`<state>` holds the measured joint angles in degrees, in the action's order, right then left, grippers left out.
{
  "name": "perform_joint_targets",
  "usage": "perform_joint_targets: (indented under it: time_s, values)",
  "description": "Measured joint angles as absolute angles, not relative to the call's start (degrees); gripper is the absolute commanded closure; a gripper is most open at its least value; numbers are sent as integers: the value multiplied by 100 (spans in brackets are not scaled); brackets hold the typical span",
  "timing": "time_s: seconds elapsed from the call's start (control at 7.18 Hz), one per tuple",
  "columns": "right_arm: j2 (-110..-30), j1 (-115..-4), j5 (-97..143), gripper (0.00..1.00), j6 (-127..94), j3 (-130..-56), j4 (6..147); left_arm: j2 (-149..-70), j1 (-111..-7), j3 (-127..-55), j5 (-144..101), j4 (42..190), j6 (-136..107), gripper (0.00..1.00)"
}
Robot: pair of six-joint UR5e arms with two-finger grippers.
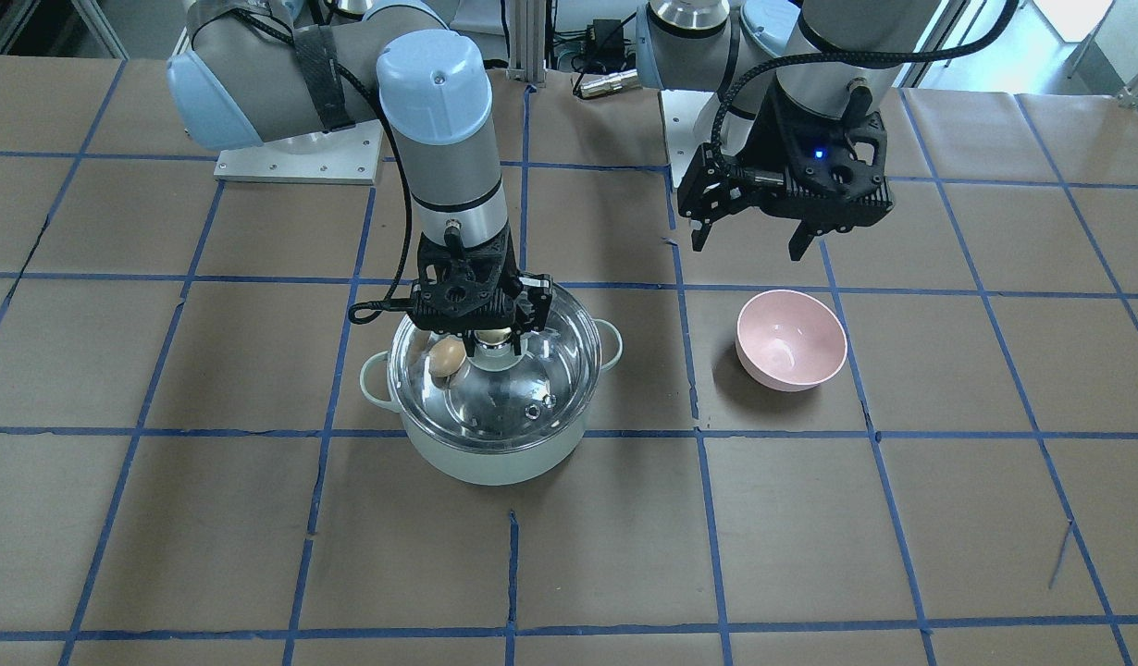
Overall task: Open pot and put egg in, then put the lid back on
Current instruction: 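Carry the glass lid over the pot and lower it on with the right gripper, then release the lid knob and raise the right gripper away from the pot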
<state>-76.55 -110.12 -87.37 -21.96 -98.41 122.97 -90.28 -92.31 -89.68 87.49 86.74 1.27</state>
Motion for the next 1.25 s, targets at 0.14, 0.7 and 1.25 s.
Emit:
perform_joint_targets:
  time_s: [0.14, 0.7, 1.25]
  values:
    - [-7658, -11013, -8738, 78, -2193, -9857, 12304, -9012, -9218, -8964, 8757, 8675, 118, 0]
    - [-7684, -11013, -8769, 78, -2220, -9887, 12310, -8993, -9207, -8969, 8741, 8625, -318, 0]
    - [-7691, -11013, -8818, 32, -2236, -9887, 12295, -9008, -9229, -8975, 8722, 8494, -278, 0]
